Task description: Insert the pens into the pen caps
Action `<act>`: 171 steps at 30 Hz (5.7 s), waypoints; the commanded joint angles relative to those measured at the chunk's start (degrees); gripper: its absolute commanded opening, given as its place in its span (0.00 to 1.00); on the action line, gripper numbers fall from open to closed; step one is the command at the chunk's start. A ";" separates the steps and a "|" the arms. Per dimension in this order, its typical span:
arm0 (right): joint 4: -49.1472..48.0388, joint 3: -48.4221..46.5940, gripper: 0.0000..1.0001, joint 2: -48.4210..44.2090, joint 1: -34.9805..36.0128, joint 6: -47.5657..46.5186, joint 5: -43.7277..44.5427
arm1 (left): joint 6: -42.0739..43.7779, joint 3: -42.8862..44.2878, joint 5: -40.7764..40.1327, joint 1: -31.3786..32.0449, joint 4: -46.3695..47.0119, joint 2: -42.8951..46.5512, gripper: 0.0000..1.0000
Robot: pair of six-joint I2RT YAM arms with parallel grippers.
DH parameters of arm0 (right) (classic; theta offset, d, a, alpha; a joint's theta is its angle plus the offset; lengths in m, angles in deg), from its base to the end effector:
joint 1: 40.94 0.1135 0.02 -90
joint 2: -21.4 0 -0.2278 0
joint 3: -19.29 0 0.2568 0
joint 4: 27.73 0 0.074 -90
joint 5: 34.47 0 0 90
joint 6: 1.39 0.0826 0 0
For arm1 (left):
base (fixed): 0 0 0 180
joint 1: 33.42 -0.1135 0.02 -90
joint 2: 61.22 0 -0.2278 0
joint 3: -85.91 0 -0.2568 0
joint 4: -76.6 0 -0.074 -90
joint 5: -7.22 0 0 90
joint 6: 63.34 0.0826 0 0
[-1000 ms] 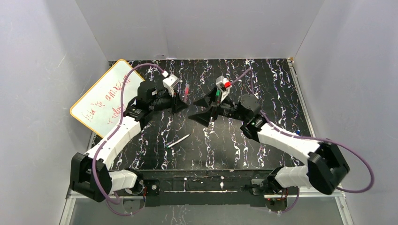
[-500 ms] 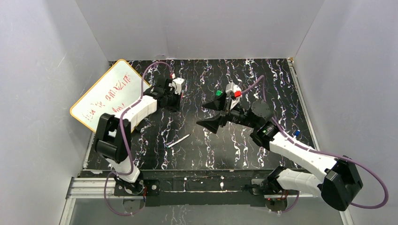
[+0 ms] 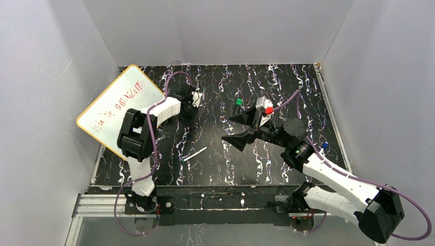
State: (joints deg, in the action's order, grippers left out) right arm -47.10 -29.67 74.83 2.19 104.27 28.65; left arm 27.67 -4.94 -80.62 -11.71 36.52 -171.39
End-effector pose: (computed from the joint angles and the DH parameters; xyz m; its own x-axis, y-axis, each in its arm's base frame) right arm 0.1810 0.2207 0.3144 -0.0700 0.2643 -0.9619 -0.9448 0.2917 0.1489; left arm 0.3834 -0.1560 0.0982 -0.8064 0.3400 -0.4838 0.4008 0.9158 -0.0245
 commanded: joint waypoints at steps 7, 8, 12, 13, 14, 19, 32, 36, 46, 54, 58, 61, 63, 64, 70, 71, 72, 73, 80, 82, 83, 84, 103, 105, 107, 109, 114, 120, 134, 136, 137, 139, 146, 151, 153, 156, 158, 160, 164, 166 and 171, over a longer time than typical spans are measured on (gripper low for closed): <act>1.19 0.99 0.99 -1.67 -0.28 -1.50 1.81 | 0.26 2.17 -1.36 0.35 -7.18 -1.25 0.41; 1.28 0.99 0.99 -1.61 -0.28 -1.51 1.87 | 0.23 1.98 -1.36 0.35 -7.18 -1.05 0.43; 1.44 1.16 0.99 -1.33 -0.32 -1.51 2.28 | 0.14 1.57 -3.67 0.42 -6.64 1.80 0.44; 1.45 1.23 0.99 -1.31 -0.30 -1.55 2.46 | 0.13 1.22 -3.65 0.55 -6.32 3.39 0.44; 1.43 1.24 0.99 -1.28 -0.33 -1.59 2.66 | 0.13 0.71 -3.58 0.82 -5.74 5.63 0.44; 1.66 1.64 0.99 -1.01 -0.46 -1.99 3.40 | 0.47 -3.90 1.53 2.79 -2.49 20.23 0.49; 3.17 0.24 0.99 -0.63 -0.77 -2.65 0.59 | 2.67 -14.20 6.04 11.19 -12.65 24.39 0.49; 3.85 0.15 0.99 -1.02 -0.77 -2.65 0.76 | 2.93 -13.60 2.70 12.21 -13.25 22.28 0.46; 4.59 0.03 0.99 -1.90 -0.75 -2.63 0.94 | 1.26 -17.62 -1.36 14.73 -13.14 20.40 0.45; 5.77 0.18 0.99 -2.53 -0.86 -3.27 1.36 | 0.49 -19.64 0.40 15.28 -12.57 20.34 0.44; 5.70 0.26 0.99 -2.52 -0.84 -3.00 1.29 | 0.04 -20.24 -0.49 15.37 -12.30 19.00 0.44; 5.89 0.27 0.99 -2.71 -0.78 -3.09 1.27 | -0.31 -20.44 -1.04 15.58 -11.97 17.03 0.43; 6.30 0.17 0.99 -2.94 -0.82 -3.18 1.42 | -0.40 -20.44 -1.10 15.79 -11.95 16.14 0.41; 6.40 0.13 0.99 -3.05 -0.79 -3.26 1.51 | -0.40 -20.57 -1.05 15.93 -11.85 15.91 0.39; 6.78 0.20 0.99 -3.19 -0.86 -3.27 1.89 | -0.59 -21.70 -1.36 16.66 -10.95 15.42 0.26; 6.84 0.18 0.99 -3.20 -0.86 -3.27 1.95 | -0.63 -21.82 -1.36 16.75 -10.82 15.30 0.23; 6.79 0.15 0.99 -3.16 -0.86 -3.27 1.99 | -0.61 -21.84 -1.36 16.88 -10.83 15.19 0.20; 6.85 0.19 0.99 -3.13 -0.82 -3.27 2.10 | -0.58 -21.85 -1.36 16.96 -10.84 15.15 0.17; 3.91 2.91 0.99 -4.40 -1.12 0.31 13.11 | -0.60 -19.76 -2.82 17.03 -8.51 19.27 0.00; 0.74 4.53 0.99 -4.57 -1.53 3.04 13.91 | -0.64 -18.14 -2.18 17.04 -7.39 20.96 0.00; -1.23 5.48 0.99 -4.00 -1.79 5.12 13.88 | -0.58 -17.36 -0.39 17.01 -6.66 22.17 0.00; -3.14 6.76 0.99 -3.22 -1.99 7.02 13.64 | -0.60 -16.56 0.71 17.02 -5.88 23.20 0.00; -55.24 8.85 0.94 30.04 -7.35 36.83 7.71 | -5.20 -15.18 15.43 16.79 8.49 38.85 0.00; -55.99 7.11 0.93 31.68 -7.34 37.28 7.12 | -5.19 -15.76 15.36 16.81 8.61 39.25 0.00; -55.97 6.00 0.92 32.79 -7.31 37.42 6.86 | -5.02 -16.07 15.52 16.81 8.69 39.69 0.00; -55.81 5.22 0.92 33.72 -7.36 37.59 6.66 | -4.88 -16.27 15.68 16.87 8.81 40.00 0.00; -55.01 3.86 0.89 36.04 -7.15 37.95 6.41 | -4.27 -16.50 15.65 16.84 9.12 39.73 0.00; -55.18 2.65 0.81 39.17 -6.49 39.04 6.22 | -4.22 -15.55 16.42 16.79 9.65 39.16 0.00; -54.26 -1.55 0.15 44.06 -6.13 41.44 3.49 | -3.58 -15.51 16.69 16.84 9.53 38.37 0.00; -54.17 -1.66 0.03 44.29 -6.13 41.72 3.49 | -3.71 -15.68 16.02 16.78 9.52 38.16 0.00; -54.07 -1.70 0.01 44.23 -6.13 41.80 3.57 | -4.00 -15.74 15.71 16.85 9.50 38.04 0.00; -53.59 -1.81 0.01 44.21 -6.13 41.74 3.41 | -4.33 -15.84 15.47 16.80 9.57 37.93 0.15; -54.56 -2.49 0.01 45.10 -6.13 43.21 2.73 | -5.01 -17.61 16.68 16.78 12.16 37.56 0.32; -57.59 -2.92 0.01 46.74 -6.13 46.05 2.44 | -6.29 -18.71 18.36 16.78 14.39 36.18 0.32; -59.27 -3.12 0.01 47.85 -6.13 47.33 2.06 | -6.55 -19.11 19.18 16.84 15.10 35.61 0.32; -60.42 -3.25 0.01 49.01 -6.13 48.43 1.60 | -6.47 -19.29 19.18 16.78 15.40 35.33 0.31; -61.48 -3.31 0.01 49.66 -6.13 49.20 1.50 | -6.26 -19.44 18.95 16.83 15.73 35.52 0.28; -61.91 -3.32 0.01 49.85 -6.13 49.46 1.24 | -6.00 -19.47 18.73 16.82 15.76 35.57 0.16; -61.98 -2.75 0.16 49.39 -6.13 49.17 1.08 | -5.78 -18.89 18.03 16.80 14.87 34.76 0.00; -61.34 -1.98 0.22 48.65 -6.44 49.16 1.99 | -5.39 -18.70 17.61 16.83 14.39 34.29 0.00; -64.82 4.54 0.43 46.56 -12.70 53.21 3.12 | -4.36 -18.18 14.83 16.84 13.29 33.27 0.00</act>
State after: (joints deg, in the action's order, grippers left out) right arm -100.43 -30.17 123.74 -5.35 154.34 30.58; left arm 21.62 -24.00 -64.69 4.75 50.75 -137.41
